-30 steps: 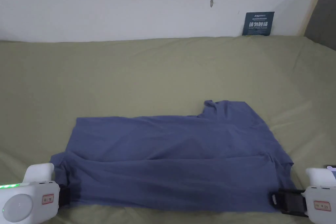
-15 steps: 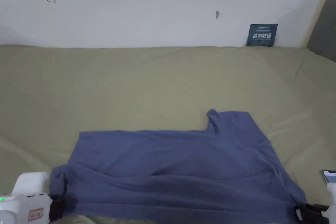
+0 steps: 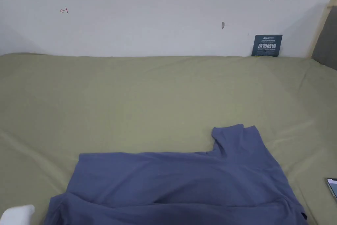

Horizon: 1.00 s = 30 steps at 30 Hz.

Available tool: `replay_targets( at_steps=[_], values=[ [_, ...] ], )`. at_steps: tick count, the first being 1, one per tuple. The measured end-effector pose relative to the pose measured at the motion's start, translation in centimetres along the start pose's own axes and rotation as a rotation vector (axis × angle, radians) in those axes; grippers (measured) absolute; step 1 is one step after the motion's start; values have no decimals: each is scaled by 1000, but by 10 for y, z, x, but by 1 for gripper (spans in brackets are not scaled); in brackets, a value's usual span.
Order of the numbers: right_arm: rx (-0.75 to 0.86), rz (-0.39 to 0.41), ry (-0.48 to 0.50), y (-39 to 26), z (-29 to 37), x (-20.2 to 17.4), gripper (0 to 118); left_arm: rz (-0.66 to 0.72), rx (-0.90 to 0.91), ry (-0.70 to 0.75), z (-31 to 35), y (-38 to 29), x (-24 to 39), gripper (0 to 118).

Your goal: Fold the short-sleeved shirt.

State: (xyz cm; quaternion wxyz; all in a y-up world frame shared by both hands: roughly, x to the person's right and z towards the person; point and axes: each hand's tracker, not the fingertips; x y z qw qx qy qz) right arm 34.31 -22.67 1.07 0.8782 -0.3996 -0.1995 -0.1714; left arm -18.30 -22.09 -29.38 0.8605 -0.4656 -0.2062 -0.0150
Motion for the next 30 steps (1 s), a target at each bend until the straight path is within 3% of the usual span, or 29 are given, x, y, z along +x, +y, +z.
replay_targets(
  at_steps=[4,6,7,8,9,10,15,16,17,19,20,21,28,30],
  values=[
    [3,12,21,34,-9,-6,117,-9,27,-15,11,53,15,112],
    [35,38,8,52,-17,-13,109,-21,73,-4,1,64,22,97],
    [66,49,0,61,-22,-16,82,-21,97,7,-5,76,25,63],
    [74,56,10,69,-25,-22,46,-18,129,27,-12,88,28,19],
    [65,59,22,77,-33,-23,10,-20,147,45,-21,99,30,0],
    [64,54,11,84,-43,-26,5,-15,131,56,-37,105,25,0],
    [64,40,-1,106,-78,-22,5,-60,89,79,-95,147,34,0],
    [52,57,-11,112,-82,-23,5,-63,93,88,-106,152,35,21],
    [43,67,-21,115,-88,-23,5,-66,98,118,-114,157,36,59],
    [44,88,-34,119,-94,-26,5,-60,94,108,-128,165,36,90],
    [38,91,-38,120,-96,-29,5,-52,66,105,-138,168,36,90],
    [35,92,-42,121,-99,-30,5,-52,38,115,-144,169,38,115],
    [1,79,-36,130,-123,-11,5,-114,-89,146,-193,174,42,114],
    [-5,75,-38,133,-127,-8,5,-115,-123,135,-200,174,41,103]
  ],
)
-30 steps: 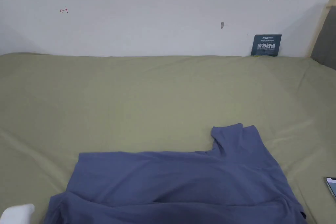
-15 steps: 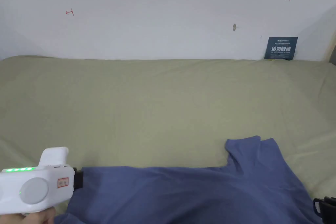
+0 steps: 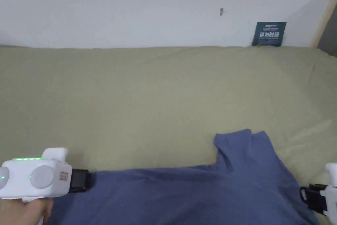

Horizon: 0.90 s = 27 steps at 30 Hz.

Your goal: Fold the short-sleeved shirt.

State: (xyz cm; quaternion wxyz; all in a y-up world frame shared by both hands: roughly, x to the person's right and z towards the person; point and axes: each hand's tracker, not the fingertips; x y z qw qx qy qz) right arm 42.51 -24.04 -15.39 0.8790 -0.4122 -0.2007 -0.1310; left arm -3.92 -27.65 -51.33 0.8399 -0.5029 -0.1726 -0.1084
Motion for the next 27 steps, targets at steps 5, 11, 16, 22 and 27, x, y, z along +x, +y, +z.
replay_targets(
  at_steps=[5,11,16,22,27],
  values=[
    [-3,-13,-7,13,-14,13,7,5,55,-43,17,1,-4,16],
    [-69,-18,-6,36,-45,15,111,-9,44,-40,22,-4,2,7],
    [-184,15,-45,45,-88,15,93,17,36,-59,25,-3,2,7],
    [-130,-10,7,48,-63,23,4,-1,54,-65,42,-5,3,7],
    [-61,-58,64,42,-14,20,5,6,96,-77,75,-14,-7,7]
  ],
)
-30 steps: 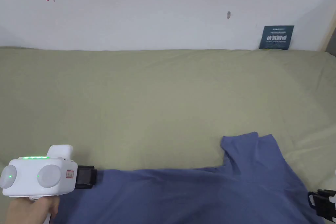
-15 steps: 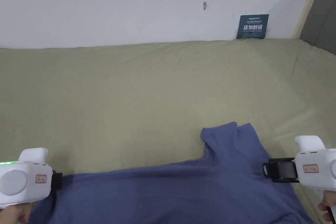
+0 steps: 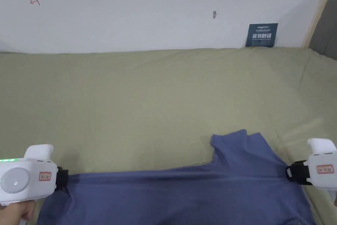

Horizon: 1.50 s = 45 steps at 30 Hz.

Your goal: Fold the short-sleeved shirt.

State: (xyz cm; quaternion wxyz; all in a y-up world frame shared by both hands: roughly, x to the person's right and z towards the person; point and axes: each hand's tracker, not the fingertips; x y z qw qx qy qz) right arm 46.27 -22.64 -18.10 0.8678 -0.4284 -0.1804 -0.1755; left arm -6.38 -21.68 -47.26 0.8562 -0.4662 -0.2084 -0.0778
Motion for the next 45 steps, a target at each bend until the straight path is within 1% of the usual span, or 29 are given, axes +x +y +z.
replay_targets(
  at_steps=[2,3,6,11,14,18,20,23,25,28,29,30,31,32,33,34,35,36,37,39,40,41,42,43,44,45],
  values=[
    [25,9,27,-5,22,-2,5,-3,10,-7,18,-5,-5,7],
    [43,12,23,-11,35,-6,5,-11,21,-6,28,-9,-5,7],
    [95,4,50,-27,72,-8,5,-10,55,-20,63,-27,-13,7],
    [146,36,70,-72,126,-12,5,-28,108,-45,117,-70,-18,7],
    [161,45,79,-105,152,-13,5,-31,130,-53,138,-101,-24,7],
    [162,88,65,-153,165,-14,5,-1,178,-83,154,-141,-35,7],
    [139,91,65,-176,162,-12,5,-6,179,-94,154,-163,-39,7],
    [72,70,70,-201,149,-6,5,4,134,-98,133,-185,-56,7],
    [46,64,57,-212,139,-4,5,15,113,-107,115,-195,-67,7],
    [3,54,69,-214,125,0,5,15,94,-88,101,-201,-75,7],
    [3,53,63,-214,124,-1,5,17,84,-90,105,-201,-64,13],
    [0,51,66,-212,124,-2,12,21,69,-76,106,-200,-63,32],
    [-14,46,63,-209,120,6,45,16,75,-76,107,-199,-64,81],
    [-16,46,24,-205,121,3,86,20,84,-88,115,-196,-57,112],
    [-4,54,13,-201,124,-1,115,34,109,-100,126,-193,-48,118],
    [29,59,24,-195,132,-6,118,44,162,-117,135,-188,-41,117],
    [79,61,53,-184,138,-14,118,38,176,-107,143,-182,-33,117],
    [125,46,31,-173,143,-23,118,16,220,-110,150,-174,-24,117],
    [171,46,39,-162,150,-34,118,-2,280,-125,151,-165,-28,117],
    [297,73,70,-141,176,-58,118,-24,354,-153,167,-148,-9,117],
    [360,79,74,-131,186,-72,118,-39,407,-180,178,-140,5,116],
    [423,72,93,-122,195,-86,118,-48,477,-169,213,-126,35,114],
    [474,72,111,-116,203,-98,117,-68,538,-124,224,-122,50,110],
    [533,82,98,-115,215,-108,114,-96,601,-67,234,-120,66,99],
    [586,97,63,-113,221,-121,107,-113,658,-15,240,-120,79,86],
    [658,127,20,-116,226,-134,87,-128,703,37,247,-120,88,64]
  ],
)
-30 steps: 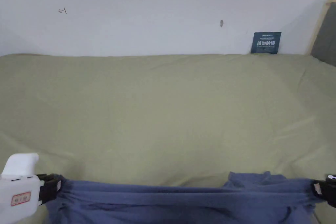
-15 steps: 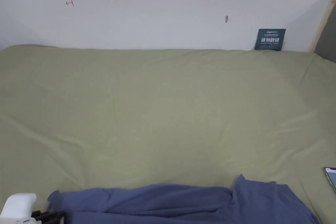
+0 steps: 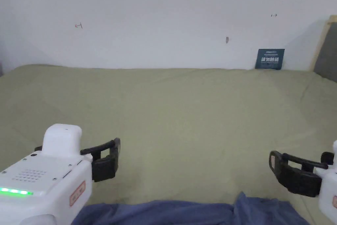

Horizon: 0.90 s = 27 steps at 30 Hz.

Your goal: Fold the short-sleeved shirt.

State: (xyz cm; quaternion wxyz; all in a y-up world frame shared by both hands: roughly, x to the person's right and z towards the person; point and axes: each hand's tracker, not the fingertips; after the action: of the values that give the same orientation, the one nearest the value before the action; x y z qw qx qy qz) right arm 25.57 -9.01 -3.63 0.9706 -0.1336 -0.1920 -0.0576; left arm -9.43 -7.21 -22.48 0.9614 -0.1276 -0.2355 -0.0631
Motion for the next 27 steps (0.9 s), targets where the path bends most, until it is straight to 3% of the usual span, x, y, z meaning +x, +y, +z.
replay_targets(
  at_steps=[1,2,13,17,20,25,27],
  values=[
    [77,36,-50,0,3,-11,41,-21,23,26,3,2,11,21],
    [85,71,-77,-1,7,-22,2,-24,25,41,4,3,20,0],
    [158,98,-82,-5,6,-55,2,0,43,25,1,-8,14,0],
    [182,126,-86,-5,17,-65,2,249,-140,-116,-8,-12,-47,0],
    [181,122,-72,-5,24,-70,2,352,-296,-166,-22,-30,-101,0],
    [161,131,-60,-12,27,-80,2,605,-633,-350,-65,-96,-188,0],
    [139,129,-59,-15,25,-82,2,645,-706,-339,-74,-122,-206,0]
  ],
)
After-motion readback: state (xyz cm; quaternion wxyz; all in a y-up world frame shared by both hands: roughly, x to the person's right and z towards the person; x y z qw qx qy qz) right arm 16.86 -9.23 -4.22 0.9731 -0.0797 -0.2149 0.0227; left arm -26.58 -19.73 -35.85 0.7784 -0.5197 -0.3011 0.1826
